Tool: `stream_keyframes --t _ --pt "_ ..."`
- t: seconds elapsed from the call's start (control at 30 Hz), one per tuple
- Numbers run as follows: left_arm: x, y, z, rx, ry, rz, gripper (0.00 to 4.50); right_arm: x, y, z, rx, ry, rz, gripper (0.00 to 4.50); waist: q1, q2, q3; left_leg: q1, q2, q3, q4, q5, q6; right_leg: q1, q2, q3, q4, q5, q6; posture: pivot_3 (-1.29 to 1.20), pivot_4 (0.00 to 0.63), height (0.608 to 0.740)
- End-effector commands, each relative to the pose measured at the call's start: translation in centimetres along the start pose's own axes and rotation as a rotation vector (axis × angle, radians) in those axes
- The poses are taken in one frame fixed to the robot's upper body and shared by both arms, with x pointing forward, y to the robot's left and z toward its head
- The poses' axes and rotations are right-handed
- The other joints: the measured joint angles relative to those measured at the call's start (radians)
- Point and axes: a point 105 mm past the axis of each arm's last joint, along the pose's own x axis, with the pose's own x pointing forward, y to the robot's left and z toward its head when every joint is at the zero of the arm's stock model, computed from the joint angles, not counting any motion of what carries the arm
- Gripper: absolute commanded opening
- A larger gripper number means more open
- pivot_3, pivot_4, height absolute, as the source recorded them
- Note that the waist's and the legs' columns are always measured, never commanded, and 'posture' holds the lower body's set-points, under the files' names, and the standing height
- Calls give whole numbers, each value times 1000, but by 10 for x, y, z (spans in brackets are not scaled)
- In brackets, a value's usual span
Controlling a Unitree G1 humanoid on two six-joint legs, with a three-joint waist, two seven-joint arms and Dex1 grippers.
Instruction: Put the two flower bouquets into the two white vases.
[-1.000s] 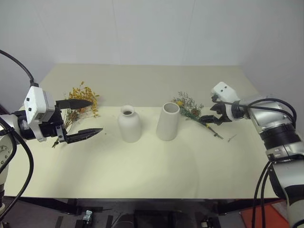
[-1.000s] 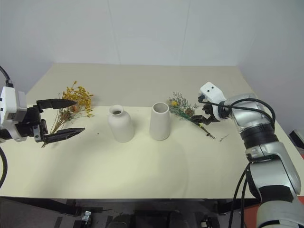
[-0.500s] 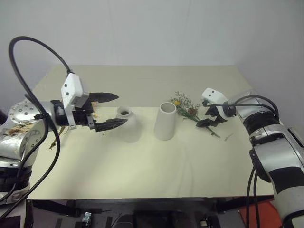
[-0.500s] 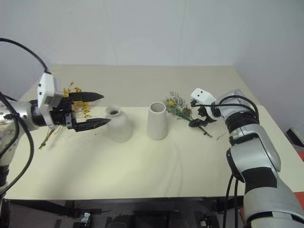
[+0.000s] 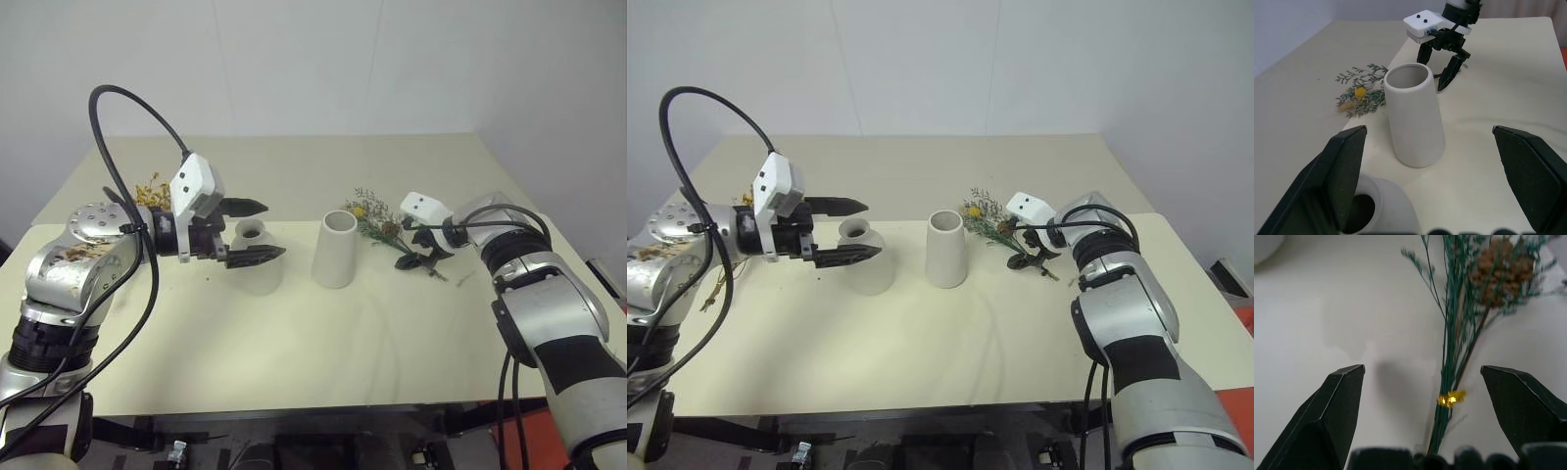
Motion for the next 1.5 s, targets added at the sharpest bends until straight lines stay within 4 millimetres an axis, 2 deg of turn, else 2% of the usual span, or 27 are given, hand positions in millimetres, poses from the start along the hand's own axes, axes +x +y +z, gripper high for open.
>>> stream_keyframes --t 0.03,0.13,0.23,0.6,0.8,1.0,1.13,1.23,1.37,1.5 --pt "4 6 8 18 -7 40 4500 -7 -7 14 -13 -39 -38 4461 0 0 0 0 0 0 0 0 0 0 0 0 0 0 0 0 150 740" --pt "9 8 6 5 15 55 4500 -3 -4 10 -6 -14 -34 4461 1 0 0 0 0 0 0 0 0 0 0 0 0 0 0 0 150 740" --pt "11 9 5 -1 26 65 4500 -1 -3 6 7 4 -30 3849 0 0 0 0 0 0 0 0 0 0 0 0 0 0 0 0 150 740" --pt "9 12 7 -3 27 83 4500 5 2 1 24 13 -15 115 -4 0 0 0 0 0 0 0 0 0 0 0 0 0 0 0 150 740" --pt "11 16 6 -6 32 98 4500 2 -6 3 70 -28 -66 50 -7 0 0 0 0 -1 0 0 0 0 0 0 0 0 0 0 150 740" --pt "21 25 8 -2 29 110 4500 -17 -25 18 133 -135 -154 50 -7 0 0 0 -1 -1 0 0 0 0 0 0 0 0 0 0 150 740" --pt "34 40 16 4 7 145 4500 -49 -44 49 192 -327 -220 50 -6 0 0 -1 -1 -1 0 0 -1 0 -1 0 0 0 0 0 150 740" --pt "42 49 20 -6 -3 161 4500 -69 -56 64 246 -443 -285 50 -6 1 0 -1 -1 -1 0 1 -1 0 -1 0 0 1 1 0 150 740" --pt "63 53 28 -18 -25 102 4500 -117 -81 92 391 -780 -435 50 -5 1 0 0 -1 -1 -1 1 -1 0 0 0 0 1 0 0 150 740" --pt "77 59 37 -63 -28 64 4500 -142 -84 112 492 -1036 -490 50 -3 1 0 -1 -1 0 -1 1 -1 0 -1 1 0 1 1 0 150 740"
